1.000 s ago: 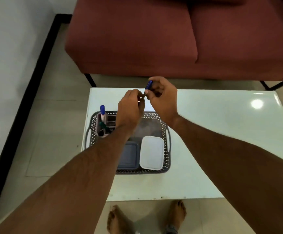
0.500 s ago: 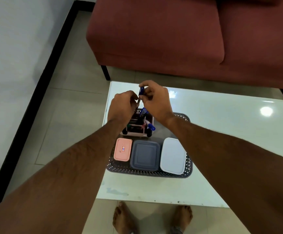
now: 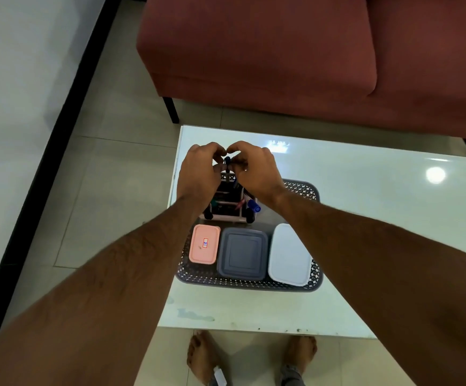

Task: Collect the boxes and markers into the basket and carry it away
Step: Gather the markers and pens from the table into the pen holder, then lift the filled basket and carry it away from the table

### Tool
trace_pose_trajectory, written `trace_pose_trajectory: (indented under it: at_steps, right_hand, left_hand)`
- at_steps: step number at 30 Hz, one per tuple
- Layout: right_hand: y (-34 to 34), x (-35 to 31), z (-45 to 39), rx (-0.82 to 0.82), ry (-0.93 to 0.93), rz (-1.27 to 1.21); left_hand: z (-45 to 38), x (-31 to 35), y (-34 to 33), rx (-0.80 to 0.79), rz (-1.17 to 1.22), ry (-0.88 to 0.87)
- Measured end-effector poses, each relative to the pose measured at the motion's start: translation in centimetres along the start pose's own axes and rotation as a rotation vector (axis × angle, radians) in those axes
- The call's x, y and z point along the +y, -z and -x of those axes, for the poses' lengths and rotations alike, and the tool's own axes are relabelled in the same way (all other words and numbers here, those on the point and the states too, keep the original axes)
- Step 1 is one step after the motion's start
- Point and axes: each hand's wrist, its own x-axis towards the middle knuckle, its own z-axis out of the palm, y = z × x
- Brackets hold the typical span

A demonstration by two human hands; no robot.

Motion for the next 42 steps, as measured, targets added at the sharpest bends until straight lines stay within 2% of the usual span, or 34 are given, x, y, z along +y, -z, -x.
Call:
trace_pose_trajectory:
  at_steps: [6, 20, 27, 31, 38, 42]
  right_hand:
    - [0.1, 0.6, 0.1, 0.016, -0.035, -0.011]
    - [2.7, 2.6, 2.5, 0.293, -0.150, -0.126]
    - [4.7, 6.7, 6.8, 0.386, -0.280, -0.055]
    - [5.2, 9.3, 10.0, 0.469, -0.394, -0.099]
    - [4.3, 10.9, 14.0, 0.423, -0.515, -0.192]
    - [3.6, 10.9, 15.1, 0.397, -0.545, -0.279]
  left_hand:
    - [0.2, -0.1, 0.0, 0.018, -0.006, -0.010]
    - [2.1, -0.9, 0.6, 0.148, 0.095, 0.007]
    - [4.1, -1.9, 1.3, 0.157, 0.148, 0.095]
    - [6.1, -3.7, 1.4, 0.169, 0.164, 0.182]
    - [8.8, -6.8, 0.0, 0.175, 0.231, 0.334]
    - [9.7, -7.5, -1.0, 0.122, 0.322, 0.387]
